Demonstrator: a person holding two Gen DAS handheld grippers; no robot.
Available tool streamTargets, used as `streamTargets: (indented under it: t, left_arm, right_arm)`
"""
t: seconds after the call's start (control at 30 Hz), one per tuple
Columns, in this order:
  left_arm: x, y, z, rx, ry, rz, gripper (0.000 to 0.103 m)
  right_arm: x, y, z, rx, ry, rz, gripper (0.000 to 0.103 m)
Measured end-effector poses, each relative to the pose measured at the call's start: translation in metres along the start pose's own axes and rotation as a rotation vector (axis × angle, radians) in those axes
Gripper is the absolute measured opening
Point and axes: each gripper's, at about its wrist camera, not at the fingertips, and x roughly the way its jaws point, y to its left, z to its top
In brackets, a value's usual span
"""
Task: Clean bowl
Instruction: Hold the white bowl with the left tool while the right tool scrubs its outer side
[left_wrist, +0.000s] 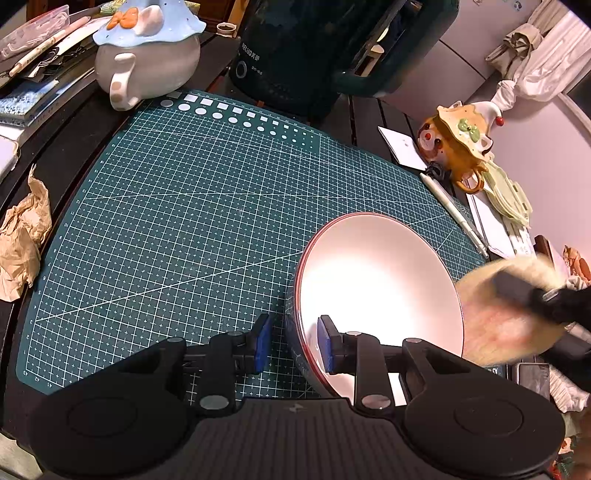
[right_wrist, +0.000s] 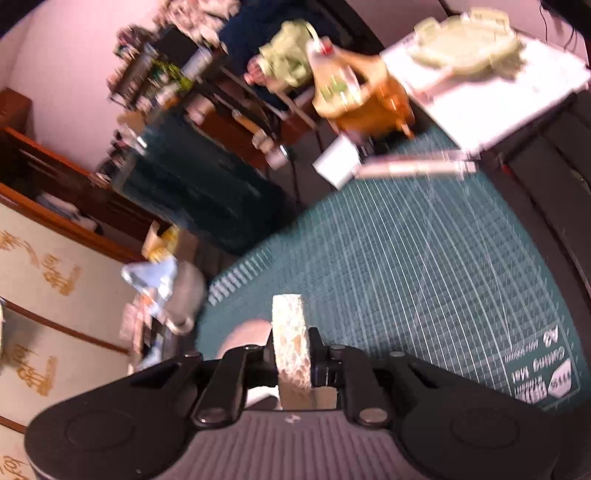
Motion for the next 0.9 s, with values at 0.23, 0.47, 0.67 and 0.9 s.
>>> streamTargets:
  t: [0.23, 0.47, 0.67, 0.9]
  left_arm:
    - [-0.001, 0.000, -0.001, -0.001, -0.001, 0.000, 0.026]
    - [-0.001, -0.001, 0.000, 0.004, 0.000, 0.003, 0.026]
    - [0.000, -0.001, 0.000, -0.003, 0.000, 0.001, 0.026]
    - [0.000, 0.000, -0.001, -0.001, -0.002, 0.002, 0.026]
  right_arm:
    - [0.016, -0.005, -0.006, 0.002, 0.055, -0.050, 0.013]
    - [0.015, -0.004, -0.006, -0.009, 0.044, -0.039, 0.013]
    - [0.002, -0.003, -0.001, 0.008, 0.014, -0.009, 0.013]
    - [0.015, -0.004, -0.007, -0.003, 0.059, -0.050, 0.013]
